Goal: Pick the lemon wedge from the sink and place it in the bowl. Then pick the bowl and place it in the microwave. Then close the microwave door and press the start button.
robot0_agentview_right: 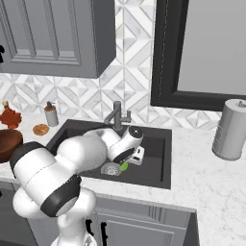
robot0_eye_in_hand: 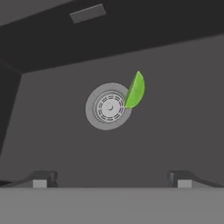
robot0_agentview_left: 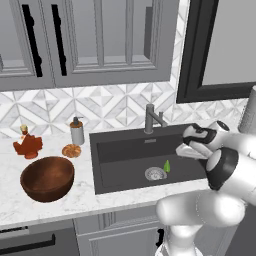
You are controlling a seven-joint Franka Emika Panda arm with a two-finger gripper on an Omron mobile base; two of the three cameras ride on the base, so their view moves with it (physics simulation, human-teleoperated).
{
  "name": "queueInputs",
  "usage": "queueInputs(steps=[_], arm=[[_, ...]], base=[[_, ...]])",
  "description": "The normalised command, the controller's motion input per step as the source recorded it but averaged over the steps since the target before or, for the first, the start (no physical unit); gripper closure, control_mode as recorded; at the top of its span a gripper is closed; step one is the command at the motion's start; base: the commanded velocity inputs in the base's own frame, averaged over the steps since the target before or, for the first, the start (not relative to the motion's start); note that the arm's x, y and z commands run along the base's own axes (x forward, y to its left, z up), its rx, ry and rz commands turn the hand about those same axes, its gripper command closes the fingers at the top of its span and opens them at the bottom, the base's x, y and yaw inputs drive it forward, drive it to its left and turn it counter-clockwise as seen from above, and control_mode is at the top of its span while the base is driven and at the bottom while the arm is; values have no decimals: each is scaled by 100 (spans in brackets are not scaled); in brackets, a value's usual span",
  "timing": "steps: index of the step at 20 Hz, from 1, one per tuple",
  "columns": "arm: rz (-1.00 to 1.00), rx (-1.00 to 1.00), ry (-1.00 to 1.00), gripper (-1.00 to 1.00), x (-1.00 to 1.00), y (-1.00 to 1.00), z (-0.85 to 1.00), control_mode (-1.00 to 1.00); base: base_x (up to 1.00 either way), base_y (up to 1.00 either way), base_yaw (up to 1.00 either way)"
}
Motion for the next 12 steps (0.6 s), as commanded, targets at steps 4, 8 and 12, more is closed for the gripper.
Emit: queueInputs(steps=[4,8,12], arm=[[10,3,1,-100,23,-19,-32,-100],[6,0,1,-100,42,-1,-37,-100],[1,0,0,-100,50,3,-46,-100]], base=[[0,0,0],[0,0,0],[0,0,0]])
